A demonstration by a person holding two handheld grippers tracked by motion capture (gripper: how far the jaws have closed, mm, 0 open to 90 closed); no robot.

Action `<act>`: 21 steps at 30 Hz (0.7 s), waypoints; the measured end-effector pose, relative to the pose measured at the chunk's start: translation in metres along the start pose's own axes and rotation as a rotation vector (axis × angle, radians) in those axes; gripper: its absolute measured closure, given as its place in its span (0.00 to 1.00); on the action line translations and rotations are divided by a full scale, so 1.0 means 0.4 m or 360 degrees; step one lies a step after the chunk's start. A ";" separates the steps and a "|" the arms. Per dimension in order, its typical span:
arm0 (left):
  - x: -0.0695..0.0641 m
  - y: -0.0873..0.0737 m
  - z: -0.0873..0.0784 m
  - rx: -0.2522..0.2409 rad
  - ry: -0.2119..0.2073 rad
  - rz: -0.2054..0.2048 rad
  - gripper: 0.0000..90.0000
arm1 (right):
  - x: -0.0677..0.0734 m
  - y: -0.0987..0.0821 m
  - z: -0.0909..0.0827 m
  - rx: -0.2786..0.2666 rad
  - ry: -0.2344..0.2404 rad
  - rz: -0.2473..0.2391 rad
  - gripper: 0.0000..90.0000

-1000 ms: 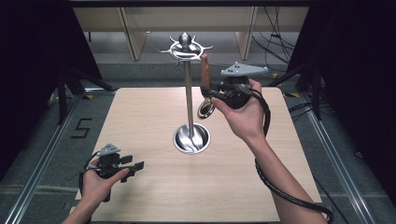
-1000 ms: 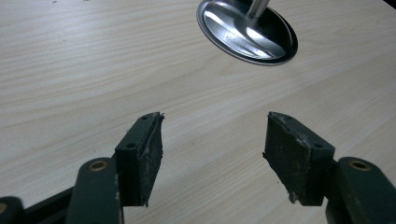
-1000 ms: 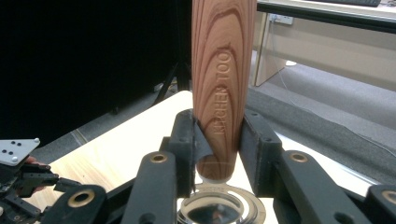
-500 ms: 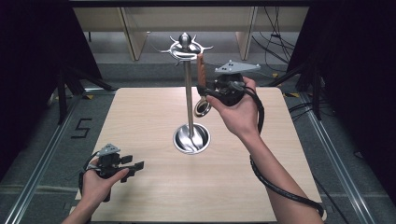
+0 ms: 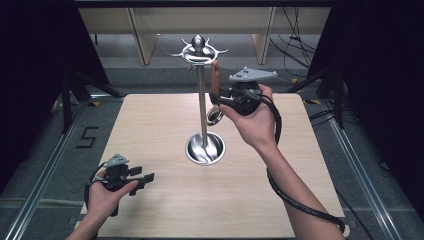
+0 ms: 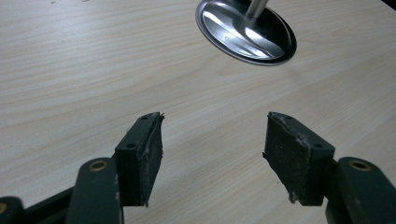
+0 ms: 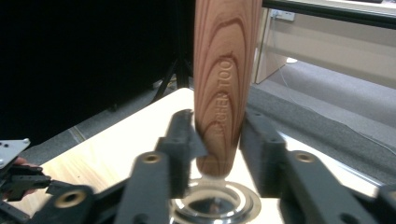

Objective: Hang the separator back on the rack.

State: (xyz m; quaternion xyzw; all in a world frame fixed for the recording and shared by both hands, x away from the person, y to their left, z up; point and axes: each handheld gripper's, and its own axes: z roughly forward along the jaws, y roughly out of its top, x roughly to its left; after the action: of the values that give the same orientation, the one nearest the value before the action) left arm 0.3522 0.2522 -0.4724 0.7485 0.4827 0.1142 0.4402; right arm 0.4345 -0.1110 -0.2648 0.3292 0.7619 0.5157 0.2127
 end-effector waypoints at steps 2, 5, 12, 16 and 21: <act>0.000 0.000 -0.001 -0.0002 0.0006 -0.0008 0.40 | 0.003 0.000 -0.007 0.0018 0.0004 0.0008 0.66; 0.004 0.001 -0.003 0.0019 0.0003 0.0019 0.40 | -0.006 -0.005 -0.042 -0.0012 -0.0045 -0.0062 0.57; 0.004 0.000 -0.002 0.0019 0.0008 0.0013 0.40 | -0.038 -0.038 -0.106 0.0026 -0.0088 -0.0095 0.51; 0.003 0.001 -0.002 0.0039 0.0017 0.0010 0.40 | -0.069 -0.084 -0.146 0.0078 -0.0137 -0.0082 0.49; 0.004 -0.001 0.001 0.0031 0.0026 0.0009 0.40 | -0.123 -0.188 -0.197 0.0128 -0.0220 0.0000 0.48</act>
State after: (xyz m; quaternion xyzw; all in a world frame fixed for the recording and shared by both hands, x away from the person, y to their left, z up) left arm 0.3530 0.2534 -0.4733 0.7531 0.4852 0.1169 0.4287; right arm 0.3950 -0.2162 -0.3053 0.3723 0.7654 0.4608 0.2516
